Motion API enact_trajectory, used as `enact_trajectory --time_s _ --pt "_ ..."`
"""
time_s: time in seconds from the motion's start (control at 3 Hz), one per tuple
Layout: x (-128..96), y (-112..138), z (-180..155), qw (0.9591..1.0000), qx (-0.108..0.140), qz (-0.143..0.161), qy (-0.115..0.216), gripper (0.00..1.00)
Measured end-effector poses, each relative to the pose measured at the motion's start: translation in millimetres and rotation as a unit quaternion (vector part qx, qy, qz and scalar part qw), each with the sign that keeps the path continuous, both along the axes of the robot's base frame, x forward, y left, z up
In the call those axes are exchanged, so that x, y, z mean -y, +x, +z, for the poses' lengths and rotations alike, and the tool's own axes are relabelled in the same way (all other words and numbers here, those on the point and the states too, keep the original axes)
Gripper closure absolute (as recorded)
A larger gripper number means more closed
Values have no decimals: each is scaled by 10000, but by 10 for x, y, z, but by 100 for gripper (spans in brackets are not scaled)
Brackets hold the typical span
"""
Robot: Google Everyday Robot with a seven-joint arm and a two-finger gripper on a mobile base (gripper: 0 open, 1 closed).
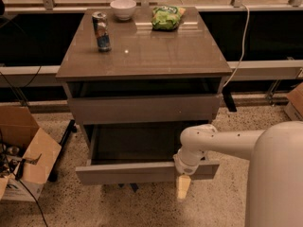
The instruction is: Open middle drawer
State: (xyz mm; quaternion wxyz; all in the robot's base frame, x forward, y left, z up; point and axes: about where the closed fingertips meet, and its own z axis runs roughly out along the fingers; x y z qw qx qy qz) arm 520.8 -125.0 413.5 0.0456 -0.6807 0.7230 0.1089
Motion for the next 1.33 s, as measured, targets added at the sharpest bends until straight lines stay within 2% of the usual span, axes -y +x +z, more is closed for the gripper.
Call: enact_trajectory --time_s 0.33,0.67,1.0,1.33 --pt "1 -1 0 10000 0 1 -2 0" --pt "64 -65 -12 9999 -25 57 -80 19" --pt "193 -182 -57 10000 -88 -14 -4 42" --pt "185 -181 -57 10000 -88 -14 -4 73"
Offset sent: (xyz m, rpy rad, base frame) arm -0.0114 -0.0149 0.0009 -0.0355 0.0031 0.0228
